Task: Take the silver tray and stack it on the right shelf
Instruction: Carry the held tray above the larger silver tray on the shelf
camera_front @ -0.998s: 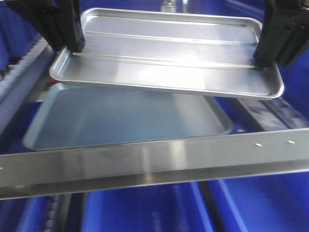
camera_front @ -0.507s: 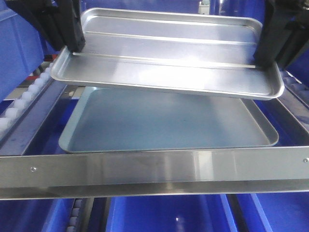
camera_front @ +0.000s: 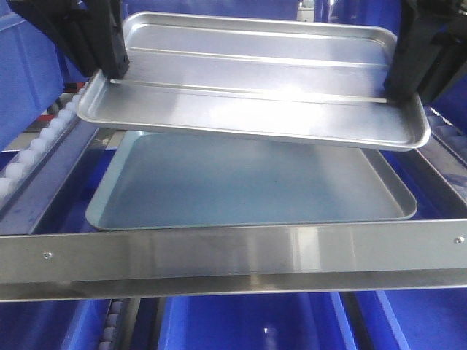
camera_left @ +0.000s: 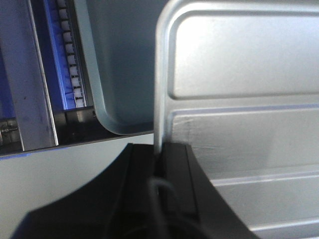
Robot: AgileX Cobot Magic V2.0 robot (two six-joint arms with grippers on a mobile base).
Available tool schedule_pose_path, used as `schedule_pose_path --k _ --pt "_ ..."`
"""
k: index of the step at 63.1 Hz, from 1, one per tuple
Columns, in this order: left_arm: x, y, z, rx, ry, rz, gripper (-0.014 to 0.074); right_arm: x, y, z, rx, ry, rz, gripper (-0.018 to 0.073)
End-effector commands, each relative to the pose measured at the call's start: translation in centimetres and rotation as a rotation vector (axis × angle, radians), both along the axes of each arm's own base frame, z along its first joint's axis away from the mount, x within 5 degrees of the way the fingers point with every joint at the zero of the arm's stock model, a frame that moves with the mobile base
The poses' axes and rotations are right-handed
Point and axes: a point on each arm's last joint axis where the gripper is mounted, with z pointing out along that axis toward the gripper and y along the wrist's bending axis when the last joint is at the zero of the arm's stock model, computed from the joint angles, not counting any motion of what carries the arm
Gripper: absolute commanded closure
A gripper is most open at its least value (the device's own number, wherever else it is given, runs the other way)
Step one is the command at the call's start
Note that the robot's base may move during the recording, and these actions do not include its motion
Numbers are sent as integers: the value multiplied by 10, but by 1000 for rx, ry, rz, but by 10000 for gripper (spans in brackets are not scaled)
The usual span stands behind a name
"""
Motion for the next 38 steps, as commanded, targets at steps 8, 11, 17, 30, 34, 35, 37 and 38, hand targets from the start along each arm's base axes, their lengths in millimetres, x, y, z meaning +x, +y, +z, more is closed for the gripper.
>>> schedule_pose_path --k 8,11,17,30,34,35,37,38 --pt "-3 0 25 -90 -97 -12 690 0 0 21 38 -100 25 503" --pt "-3 0 25 -90 -97 -12 690 0 0 21 38 -100 25 503" --pt "-3 0 25 -90 -97 -12 690 0 0 21 38 -100 25 503" --pt "-3 0 25 -90 -97 -12 690 0 0 21 39 -102 25 503" --pt "-3 0 25 -92 -99 -13 690 1 1 22 48 -118 26 503" --pt "-3 0 25 -94 -100 -13 690 2 1 23 53 -127 27 503" --pt "-2 -1 26 -100 -108 -15 690 2 2 23 59 -137 28 503" --pt "-2 -1 26 -103 -110 -16 690 2 2 23 60 -138 29 503"
